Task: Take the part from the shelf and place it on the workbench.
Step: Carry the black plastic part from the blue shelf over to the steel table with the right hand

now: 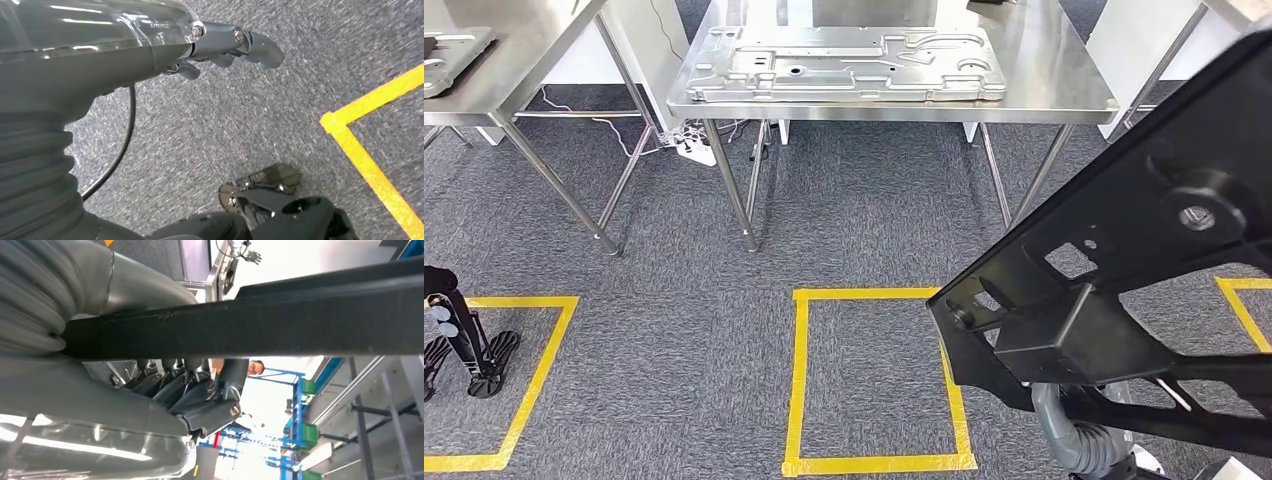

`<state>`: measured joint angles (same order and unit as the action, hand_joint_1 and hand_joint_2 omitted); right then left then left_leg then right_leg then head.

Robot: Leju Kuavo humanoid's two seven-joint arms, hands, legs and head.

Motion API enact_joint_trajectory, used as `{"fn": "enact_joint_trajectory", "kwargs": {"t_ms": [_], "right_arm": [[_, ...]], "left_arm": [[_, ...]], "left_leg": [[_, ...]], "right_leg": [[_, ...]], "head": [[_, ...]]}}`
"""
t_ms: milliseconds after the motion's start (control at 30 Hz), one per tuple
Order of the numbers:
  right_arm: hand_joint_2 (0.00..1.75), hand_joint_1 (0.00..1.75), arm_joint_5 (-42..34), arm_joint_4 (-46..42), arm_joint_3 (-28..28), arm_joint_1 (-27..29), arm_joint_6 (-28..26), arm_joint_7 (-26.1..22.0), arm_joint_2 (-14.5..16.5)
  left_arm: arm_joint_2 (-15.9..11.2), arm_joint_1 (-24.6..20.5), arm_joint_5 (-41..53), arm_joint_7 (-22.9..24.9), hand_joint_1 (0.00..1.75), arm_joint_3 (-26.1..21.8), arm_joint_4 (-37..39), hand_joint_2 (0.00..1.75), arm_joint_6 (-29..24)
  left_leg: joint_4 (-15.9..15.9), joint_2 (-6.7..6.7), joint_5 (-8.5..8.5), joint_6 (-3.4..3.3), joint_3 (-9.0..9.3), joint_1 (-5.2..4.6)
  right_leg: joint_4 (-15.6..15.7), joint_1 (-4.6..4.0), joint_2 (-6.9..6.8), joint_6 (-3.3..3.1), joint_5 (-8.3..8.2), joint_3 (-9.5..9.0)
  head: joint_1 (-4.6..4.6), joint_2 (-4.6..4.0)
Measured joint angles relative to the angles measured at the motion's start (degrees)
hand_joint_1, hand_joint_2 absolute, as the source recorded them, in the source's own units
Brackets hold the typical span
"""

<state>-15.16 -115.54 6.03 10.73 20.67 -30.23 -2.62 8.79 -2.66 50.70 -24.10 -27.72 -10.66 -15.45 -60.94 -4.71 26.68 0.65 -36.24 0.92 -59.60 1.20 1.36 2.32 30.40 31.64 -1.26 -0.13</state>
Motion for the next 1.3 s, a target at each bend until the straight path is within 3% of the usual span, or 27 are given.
{"fn": "enact_joint_trajectory", "kwargs": {"t_ms": [433,1200,1300], "right_arm": [[1.75,1.75,0.3,-2.4,-0.7,1.5,-1.0,-1.9,0.1],[1.75,1.75,-0.3,-3.3,-2.8,2.9,-0.8,-2.4,0.2],[1.75,1.75,-0.4,-3.3,-2.8,2.9,-0.8,-2.4,0.2]], "left_arm": [[0.0,0.0,-0.7,0.8,0.00,-1.3,0.0,1.75,0.4],[0.0,0.0,-1.3,1.2,0.00,-2.3,0.0,1.75,2.6],[0.0,0.0,-1.3,1.2,0.00,-2.3,0.0,1.75,2.7]], "left_leg": [[0.3,0.00,-0.15,0.41,0.04,-0.02],[0.2,0.00,-0.15,0.39,0.00,-0.17],[0.0,0.03,0.02,0.01,-0.09,-0.43]], "right_leg": [[0.0,0.04,0.00,-0.21,0.02,0.04],[0.1,0.19,0.00,-0.16,-0.02,0.03],[0.4,0.48,0.00,0.10,-0.16,-0.01]], "head": [[-0.13,0.00],[-0.12,0.00],[-0.23,0.00]]}}
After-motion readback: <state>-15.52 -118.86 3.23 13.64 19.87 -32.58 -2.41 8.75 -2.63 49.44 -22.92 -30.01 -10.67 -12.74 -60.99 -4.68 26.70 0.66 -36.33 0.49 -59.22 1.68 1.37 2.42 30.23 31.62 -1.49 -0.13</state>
